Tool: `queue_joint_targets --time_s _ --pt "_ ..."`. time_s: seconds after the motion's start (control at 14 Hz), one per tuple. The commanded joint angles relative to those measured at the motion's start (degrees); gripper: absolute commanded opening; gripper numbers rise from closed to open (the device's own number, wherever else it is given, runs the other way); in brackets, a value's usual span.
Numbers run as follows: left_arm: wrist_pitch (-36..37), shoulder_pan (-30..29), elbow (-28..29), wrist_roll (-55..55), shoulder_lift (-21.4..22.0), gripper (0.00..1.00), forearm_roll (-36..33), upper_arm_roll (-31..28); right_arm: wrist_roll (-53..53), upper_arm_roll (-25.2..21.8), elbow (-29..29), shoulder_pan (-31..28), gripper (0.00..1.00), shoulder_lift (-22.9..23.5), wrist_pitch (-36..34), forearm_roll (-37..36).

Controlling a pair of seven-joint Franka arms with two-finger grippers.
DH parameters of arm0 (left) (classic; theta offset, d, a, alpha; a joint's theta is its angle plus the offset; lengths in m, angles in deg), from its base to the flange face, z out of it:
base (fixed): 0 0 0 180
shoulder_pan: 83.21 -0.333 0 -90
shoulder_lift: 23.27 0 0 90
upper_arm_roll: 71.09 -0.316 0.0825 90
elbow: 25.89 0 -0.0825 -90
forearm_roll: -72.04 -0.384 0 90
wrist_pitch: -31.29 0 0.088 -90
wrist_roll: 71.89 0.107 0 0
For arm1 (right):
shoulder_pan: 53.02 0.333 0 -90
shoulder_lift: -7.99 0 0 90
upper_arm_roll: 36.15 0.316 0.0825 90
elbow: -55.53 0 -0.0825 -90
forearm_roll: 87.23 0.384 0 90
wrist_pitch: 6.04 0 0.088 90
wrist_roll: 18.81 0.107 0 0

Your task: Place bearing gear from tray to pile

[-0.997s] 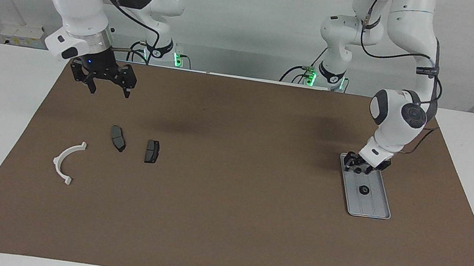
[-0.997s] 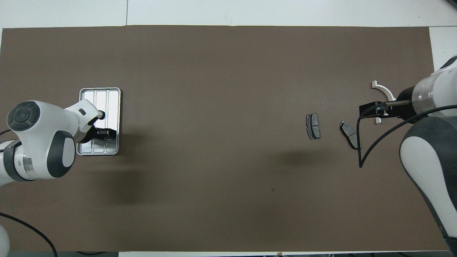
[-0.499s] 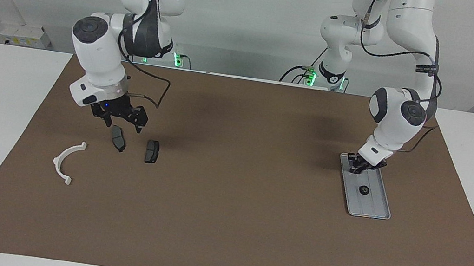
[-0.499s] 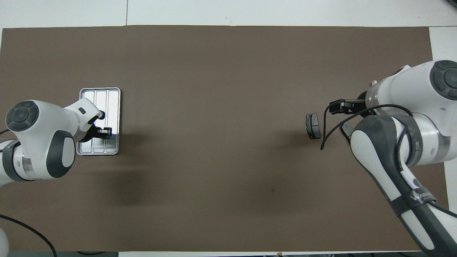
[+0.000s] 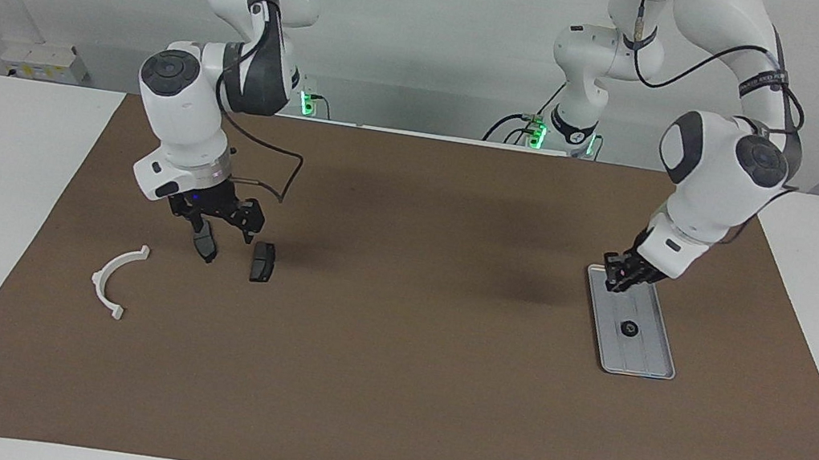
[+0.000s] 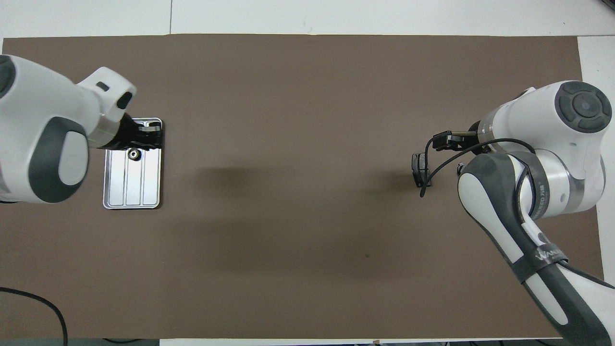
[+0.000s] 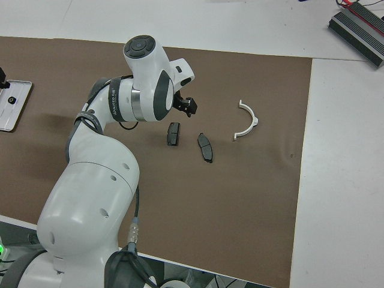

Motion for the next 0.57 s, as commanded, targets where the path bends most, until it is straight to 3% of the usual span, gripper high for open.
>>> queue_joint_targets --time_s 0.0,0.14,0.28,0.5 --pt "-2.7 13.7 -0.3 -21.2 -1.0 0.00 -5.7 -0.9 0.3 0.0 -0.1 0.1 1.00 -0.6 0.1 1.1" --pt "-3.9 20.2 0.8 -27.7 -1.5 0.00 -6.1 -1.0 0.1 0.0 0.0 -0.1 1.00 -0.6 -0.2 1.1" --pt "-7.5 23.6 0.8 -33.5 -5.4 0.00 -7.5 -1.0 -0.2 0.0 0.1 -0.5 1.00 -0.5 -0.3 1.1" --pt "-15.9 24.2 1.3 -36.5 -13.0 0.00 -8.1 -0.9 -0.2 0.0 0.1 -0.5 1.00 -0.5 -0.3 1.1"
